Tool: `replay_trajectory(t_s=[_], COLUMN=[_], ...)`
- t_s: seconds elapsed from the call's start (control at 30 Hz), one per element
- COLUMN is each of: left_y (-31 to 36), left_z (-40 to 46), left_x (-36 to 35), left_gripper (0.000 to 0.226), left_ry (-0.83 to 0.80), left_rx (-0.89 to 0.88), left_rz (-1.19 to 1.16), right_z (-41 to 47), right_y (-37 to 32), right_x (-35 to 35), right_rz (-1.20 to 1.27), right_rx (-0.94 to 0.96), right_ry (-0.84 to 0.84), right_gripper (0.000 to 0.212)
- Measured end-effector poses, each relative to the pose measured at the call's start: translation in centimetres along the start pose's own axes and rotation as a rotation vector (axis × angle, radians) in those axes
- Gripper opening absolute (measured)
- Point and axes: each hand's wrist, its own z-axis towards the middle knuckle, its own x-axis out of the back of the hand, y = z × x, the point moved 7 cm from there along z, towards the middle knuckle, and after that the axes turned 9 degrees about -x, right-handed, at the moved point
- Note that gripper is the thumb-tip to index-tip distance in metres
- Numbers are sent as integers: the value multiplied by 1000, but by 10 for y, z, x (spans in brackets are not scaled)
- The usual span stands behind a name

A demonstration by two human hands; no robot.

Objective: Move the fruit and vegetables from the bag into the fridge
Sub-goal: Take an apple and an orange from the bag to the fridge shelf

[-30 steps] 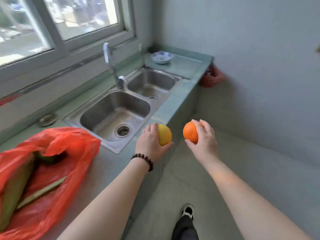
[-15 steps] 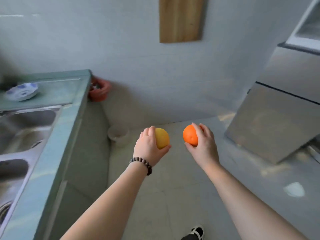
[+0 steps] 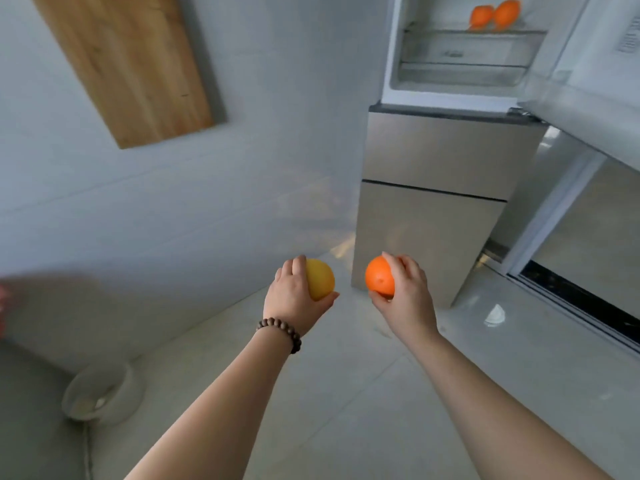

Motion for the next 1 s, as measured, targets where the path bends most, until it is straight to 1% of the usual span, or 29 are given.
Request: replay_trajectory(t_s=[0.1, 0.27, 0.43, 0.6, 0.8, 1.0], left_y=[26, 52, 50, 43, 40, 74], left_z=[43, 109, 186, 282, 410, 516], left_x=[-20, -46, -72, -100, -104, -98], left_gripper=[84, 85, 85, 85, 86, 84], left_ry=[-27, -59, -73, -101, -97, -43], left_rx=[-60, -134, -164, -218, -279, -389], left_rz=[-17, -41, -44, -49, -76, -133], right_z=[34, 87, 152, 235, 347, 437], right_y=[22, 51, 70, 89, 88, 82], right_x=[19, 31, 20, -2, -14, 4], right_rz=[-29, -58, -78, -117, -120, -180], right_rx=[-48, -112, -145, -189, -225, -193], right_ry=[56, 100, 142, 179, 237, 323], right_gripper=[70, 71, 71, 71, 71, 69])
